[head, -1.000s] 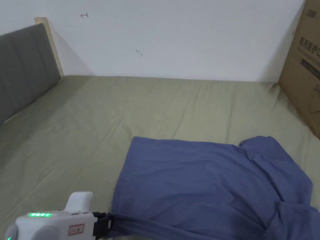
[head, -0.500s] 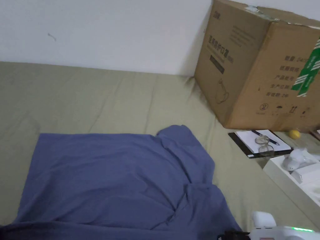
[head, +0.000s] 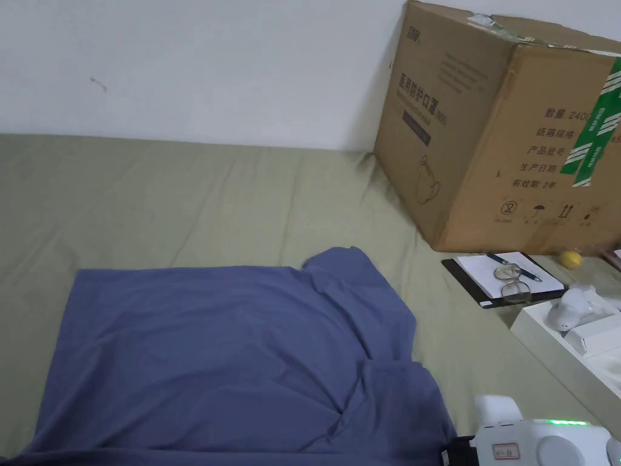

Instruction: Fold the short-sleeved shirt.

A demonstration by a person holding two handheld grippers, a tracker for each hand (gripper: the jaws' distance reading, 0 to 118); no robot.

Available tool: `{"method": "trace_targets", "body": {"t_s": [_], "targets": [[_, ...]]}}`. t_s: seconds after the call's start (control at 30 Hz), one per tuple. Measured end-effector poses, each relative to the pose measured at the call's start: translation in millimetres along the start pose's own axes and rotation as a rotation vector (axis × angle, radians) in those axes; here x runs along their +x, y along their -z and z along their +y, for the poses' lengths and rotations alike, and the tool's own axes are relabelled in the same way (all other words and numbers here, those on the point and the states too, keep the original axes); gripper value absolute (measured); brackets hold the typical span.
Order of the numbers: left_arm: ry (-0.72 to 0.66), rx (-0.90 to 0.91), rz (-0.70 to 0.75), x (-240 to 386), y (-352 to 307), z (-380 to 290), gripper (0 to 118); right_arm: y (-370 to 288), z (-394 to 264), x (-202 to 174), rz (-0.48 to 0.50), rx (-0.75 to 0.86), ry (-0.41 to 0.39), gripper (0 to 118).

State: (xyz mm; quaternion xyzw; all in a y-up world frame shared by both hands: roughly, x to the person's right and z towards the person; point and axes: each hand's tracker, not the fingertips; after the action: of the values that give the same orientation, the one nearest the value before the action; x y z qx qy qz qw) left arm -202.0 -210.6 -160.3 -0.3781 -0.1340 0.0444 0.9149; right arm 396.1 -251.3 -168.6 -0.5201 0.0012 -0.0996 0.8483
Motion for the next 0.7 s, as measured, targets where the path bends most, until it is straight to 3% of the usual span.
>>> {"method": "trace_targets", "body": {"t_s": [0.2, 0.5, 0.7], "targets": [[-0.018, 0.042, 0.018, -1, -15, -4, 5, -48, -20, 4, 0.068, 0.190, 0.006, 9], [-0.112, 0.139, 0.049, -10, -43, 13, 4, -100, -22, -17, 0.042, 0.328, -0.101, 8], [-0.160, 0.132, 0.045, -31, -13, 47, 0, -96, 25, -24, 0.074, 0.308, -0.040, 8]]}}
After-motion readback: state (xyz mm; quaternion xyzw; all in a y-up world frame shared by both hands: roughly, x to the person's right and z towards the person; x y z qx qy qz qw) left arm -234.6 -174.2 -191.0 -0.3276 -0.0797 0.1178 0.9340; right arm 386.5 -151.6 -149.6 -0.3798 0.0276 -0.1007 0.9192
